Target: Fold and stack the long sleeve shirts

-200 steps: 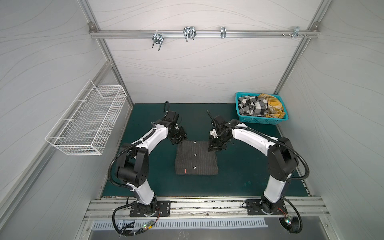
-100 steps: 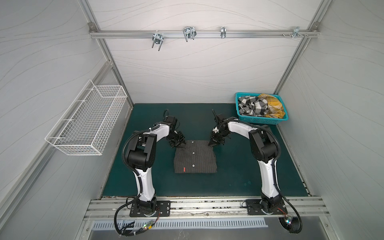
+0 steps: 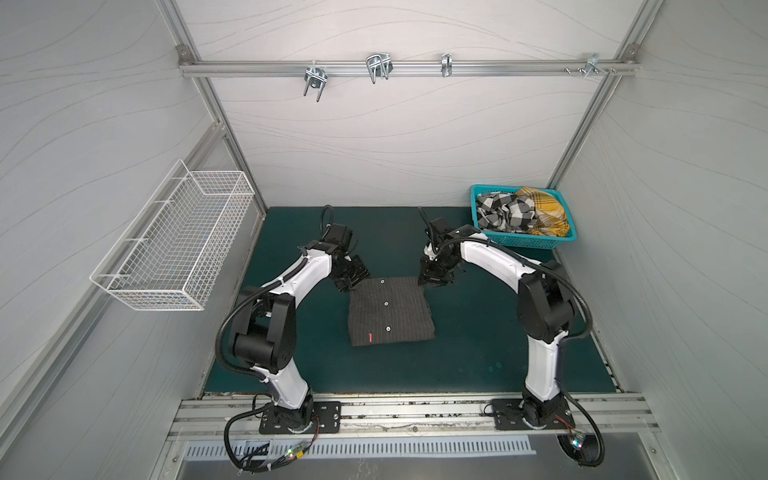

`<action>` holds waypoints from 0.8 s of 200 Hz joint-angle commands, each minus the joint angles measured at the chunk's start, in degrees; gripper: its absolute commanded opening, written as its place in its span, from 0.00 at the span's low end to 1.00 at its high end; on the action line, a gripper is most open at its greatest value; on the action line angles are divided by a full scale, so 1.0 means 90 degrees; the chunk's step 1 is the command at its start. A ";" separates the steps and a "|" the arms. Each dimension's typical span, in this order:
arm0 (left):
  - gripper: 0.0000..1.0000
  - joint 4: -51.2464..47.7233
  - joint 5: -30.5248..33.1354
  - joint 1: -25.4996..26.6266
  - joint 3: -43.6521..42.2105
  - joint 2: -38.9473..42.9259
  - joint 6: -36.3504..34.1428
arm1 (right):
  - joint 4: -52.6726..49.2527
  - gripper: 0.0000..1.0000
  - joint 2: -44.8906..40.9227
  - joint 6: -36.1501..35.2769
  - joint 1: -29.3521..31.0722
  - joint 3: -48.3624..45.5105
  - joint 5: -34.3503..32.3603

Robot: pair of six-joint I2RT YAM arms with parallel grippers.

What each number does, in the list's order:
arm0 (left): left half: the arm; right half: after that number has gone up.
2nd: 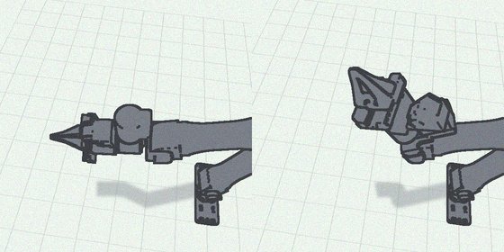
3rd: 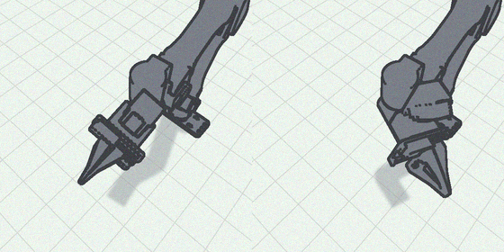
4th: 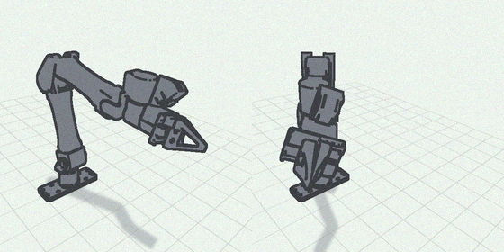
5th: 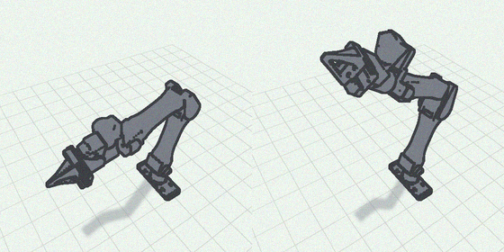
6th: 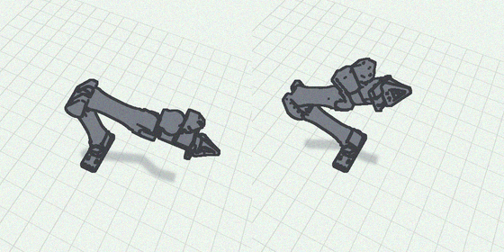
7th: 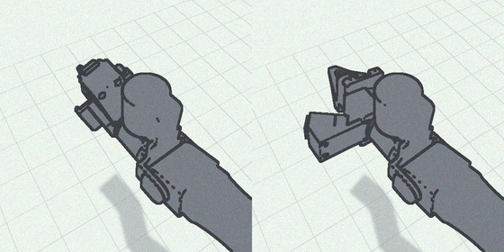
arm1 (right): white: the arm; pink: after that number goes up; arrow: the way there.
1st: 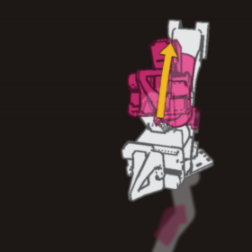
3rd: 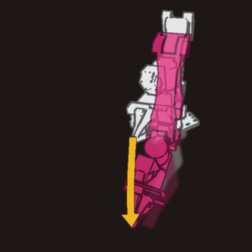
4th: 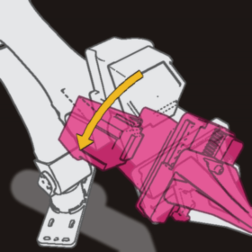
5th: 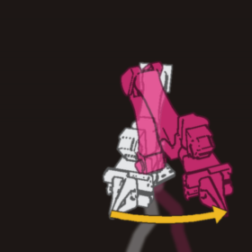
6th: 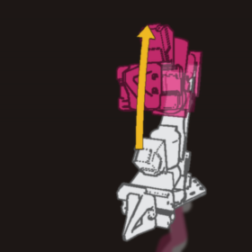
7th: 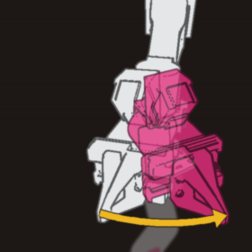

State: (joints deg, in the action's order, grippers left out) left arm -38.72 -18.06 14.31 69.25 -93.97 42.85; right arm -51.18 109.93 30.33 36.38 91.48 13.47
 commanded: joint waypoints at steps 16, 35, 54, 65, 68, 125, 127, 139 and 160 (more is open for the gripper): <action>0.46 0.0015 -0.0084 0.0207 -0.0681 0.0100 0.0271 | -0.0026 0.36 -0.0660 0.0187 0.0375 -0.0938 0.0052; 0.44 0.0199 -0.0097 0.0193 -0.0869 -0.0092 0.0297 | 0.0332 0.32 -0.0580 0.0265 0.0376 -0.1313 0.0328; 0.44 0.0288 0.0044 0.0141 -0.0815 -0.0437 0.0226 | 0.0600 0.30 -0.0433 0.0348 0.0400 -0.1595 0.0548; 0.43 0.0264 0.0066 0.0077 -0.0720 -0.0693 0.0163 | 0.0669 0.30 -0.0347 0.0367 0.0459 -0.1708 0.0590; 0.43 0.0267 0.0080 0.0067 -0.0706 -0.0750 0.0152 | 0.0685 0.29 -0.0333 0.0376 0.0480 -0.1745 0.0570; 0.42 0.0569 -0.0020 0.0043 -0.1051 -0.1299 0.0133 | 0.0823 0.25 -0.0259 0.0656 0.0645 -0.2412 0.0386; 0.42 0.0574 -0.0030 0.0042 -0.1068 -0.1312 0.0132 | 0.0823 0.25 -0.0261 0.0666 0.0645 -0.2438 0.0380; 0.42 0.0637 -0.0130 0.0041 -0.1132 -0.1355 0.0133 | 0.0825 0.24 -0.0286 0.0696 0.0663 -0.2550 0.0361; 0.43 0.0687 -0.0287 0.0061 -0.1110 -0.1252 0.0159 | 0.0663 0.23 -0.0408 0.0661 0.0662 -0.2564 0.0206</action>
State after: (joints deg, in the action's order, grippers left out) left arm -35.57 -21.17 14.55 61.19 -102.39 44.56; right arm -42.94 107.04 35.48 41.89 69.25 16.99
